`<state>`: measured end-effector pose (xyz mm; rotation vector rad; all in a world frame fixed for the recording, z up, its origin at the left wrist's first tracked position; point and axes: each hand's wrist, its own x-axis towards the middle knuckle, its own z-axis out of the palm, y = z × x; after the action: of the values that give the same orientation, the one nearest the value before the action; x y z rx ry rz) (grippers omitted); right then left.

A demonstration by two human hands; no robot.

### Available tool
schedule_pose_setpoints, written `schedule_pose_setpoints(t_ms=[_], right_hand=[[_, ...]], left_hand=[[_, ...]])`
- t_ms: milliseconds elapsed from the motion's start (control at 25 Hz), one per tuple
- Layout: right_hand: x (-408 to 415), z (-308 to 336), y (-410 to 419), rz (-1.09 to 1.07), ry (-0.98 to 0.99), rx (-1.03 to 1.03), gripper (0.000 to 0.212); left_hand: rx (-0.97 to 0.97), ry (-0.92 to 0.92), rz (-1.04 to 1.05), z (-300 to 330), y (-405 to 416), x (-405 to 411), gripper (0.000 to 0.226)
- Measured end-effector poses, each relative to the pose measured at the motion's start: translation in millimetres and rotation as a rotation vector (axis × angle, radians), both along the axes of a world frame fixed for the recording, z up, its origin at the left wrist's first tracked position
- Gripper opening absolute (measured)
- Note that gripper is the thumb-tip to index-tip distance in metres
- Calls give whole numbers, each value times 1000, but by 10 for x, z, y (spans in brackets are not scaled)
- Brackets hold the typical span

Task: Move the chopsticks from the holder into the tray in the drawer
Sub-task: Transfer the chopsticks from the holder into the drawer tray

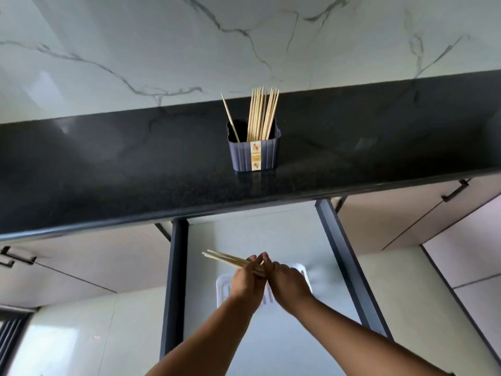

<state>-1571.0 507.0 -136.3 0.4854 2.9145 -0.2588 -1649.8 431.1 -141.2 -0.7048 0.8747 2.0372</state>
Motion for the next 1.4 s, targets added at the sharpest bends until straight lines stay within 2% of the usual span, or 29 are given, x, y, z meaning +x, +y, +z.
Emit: schedule_pose_setpoints(t_ms=[120, 240, 320, 400, 440, 480, 560, 640, 720, 800, 880, 960, 1000, 1040, 1080, 1160, 1200, 1280, 1400], right_hand=[[133, -203, 124, 179, -134, 32, 44], [111, -381, 291, 228, -211, 133, 45], [72, -450, 373, 258, -246, 106, 47], [54, -527, 366, 273, -323, 188, 49], [30, -581, 349, 263, -362, 141, 49], [-13, -642, 358, 274, -369, 106, 48], [-92, -719, 376, 273, -435, 57, 44], [-140, -720, 385, 273, -464, 61, 43], [-144, -740, 418, 270, -450, 32, 43], [-113, -733, 452, 240, -413, -37, 43], [-95, -714, 479, 159, -347, -165, 39], [-44, -720, 471, 56, -266, -295, 33], [2, -727, 454, 29, -260, -333, 37], [64, -745, 432, 25, -290, -344, 47], [130, -763, 408, 44, -346, -331, 58], [251, -810, 368, 106, -414, -253, 76], [294, -833, 359, 127, -412, -221, 83], [336, -843, 365, 146, -373, -200, 90], [343, -830, 390, 165, -311, -201, 79]], left_hand=[[-237, -4, 145, -243, -298, -122, 24], [-480, 47, 232, -389, -675, -440, 30], [-754, 209, 66, -507, -905, -521, 26], [-1097, 450, -213, -621, -1022, -484, 19], [-1182, 541, -369, -669, -1032, -416, 17], [-1205, 582, -509, -722, -1007, -355, 18], [-1147, 545, -666, -838, -944, -234, 21], [-1123, 492, -666, -878, -911, -173, 16], [-1178, 544, -677, -881, -927, -156, 16], [-1303, 782, -764, -866, -972, -156, 23], [-1434, 1266, -804, -822, -1005, -131, 40], [-1329, 1874, -822, -788, -975, -68, 41], [-1191, 2073, -907, -817, -947, -13, 46], [-1093, 2108, -1085, -841, -913, 46, 56], [-1085, 1989, -1304, -849, -871, 86, 71], [-1159, 1577, -1651, -930, -808, 85, 98], [-1184, 1477, -1739, -959, -786, 68, 104], [-1217, 1521, -1767, -969, -746, 38, 98], [-1254, 1615, -1625, -960, -752, 25, 70]])
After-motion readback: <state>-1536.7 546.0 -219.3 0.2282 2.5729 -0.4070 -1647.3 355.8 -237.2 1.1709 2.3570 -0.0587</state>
